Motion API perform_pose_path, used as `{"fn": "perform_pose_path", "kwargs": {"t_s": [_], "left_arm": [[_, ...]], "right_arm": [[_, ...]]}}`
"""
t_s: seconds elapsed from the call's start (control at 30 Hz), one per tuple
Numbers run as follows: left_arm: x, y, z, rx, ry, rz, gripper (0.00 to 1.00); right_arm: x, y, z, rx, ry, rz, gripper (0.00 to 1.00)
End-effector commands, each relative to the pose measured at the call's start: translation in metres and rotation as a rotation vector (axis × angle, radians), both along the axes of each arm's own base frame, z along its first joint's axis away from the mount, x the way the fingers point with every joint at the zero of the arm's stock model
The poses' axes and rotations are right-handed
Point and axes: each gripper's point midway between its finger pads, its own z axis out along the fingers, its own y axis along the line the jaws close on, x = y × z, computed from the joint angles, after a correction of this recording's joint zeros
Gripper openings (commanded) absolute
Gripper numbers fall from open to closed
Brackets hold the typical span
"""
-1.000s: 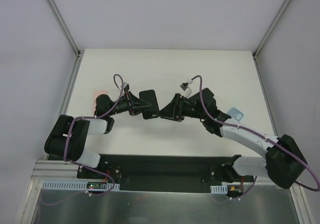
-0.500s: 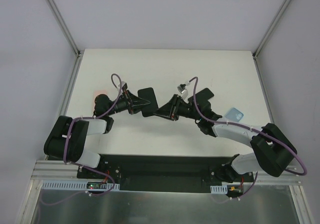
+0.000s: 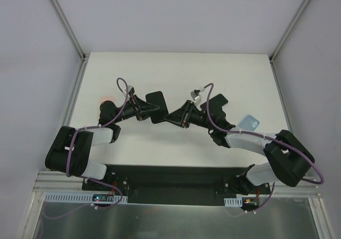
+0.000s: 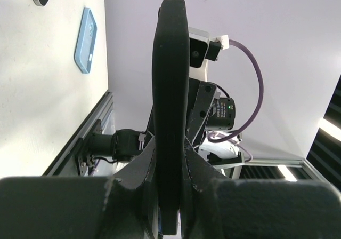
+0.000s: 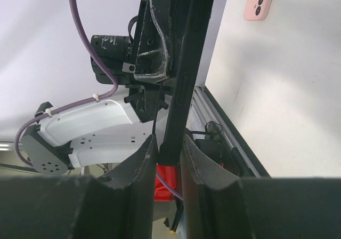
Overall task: Take the phone out of the phone case
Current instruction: Remove the phone case from the phone.
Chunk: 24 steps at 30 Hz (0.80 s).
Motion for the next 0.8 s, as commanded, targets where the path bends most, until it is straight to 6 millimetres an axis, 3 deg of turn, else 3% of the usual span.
{"fn": "perform_pose_path", "kwargs": {"t_s": [0.0,0.2,0.5,0.67,0.77], "left_arm": [[-0.026,0.006,0.074,-0.105,-0.458,-0.010,0.00],[-0.028,0.010,0.079,-0.109,-0.471,-0.003,0.00],[-0.028,0.016,0.085,-0.112,-0.480,0.015,0.00],[-0.022,0.018,0.077,-0.098,-0.459,0.018,0.00],[-0.014,0.019,0.064,-0.087,-0.416,0.032,0.00]], "right_arm": [[0.007,-0.001,0.031,0.112,-0.076,-0.042,0.23],[0.008,-0.004,0.032,0.133,-0.068,-0.058,0.19],[0.008,-0.009,0.036,0.161,-0.086,-0.081,0.01],[0.001,-0.011,0.056,0.199,-0.164,-0.063,0.01],[-0.011,-0.012,0.080,0.221,-0.269,-0.026,0.01]]}}
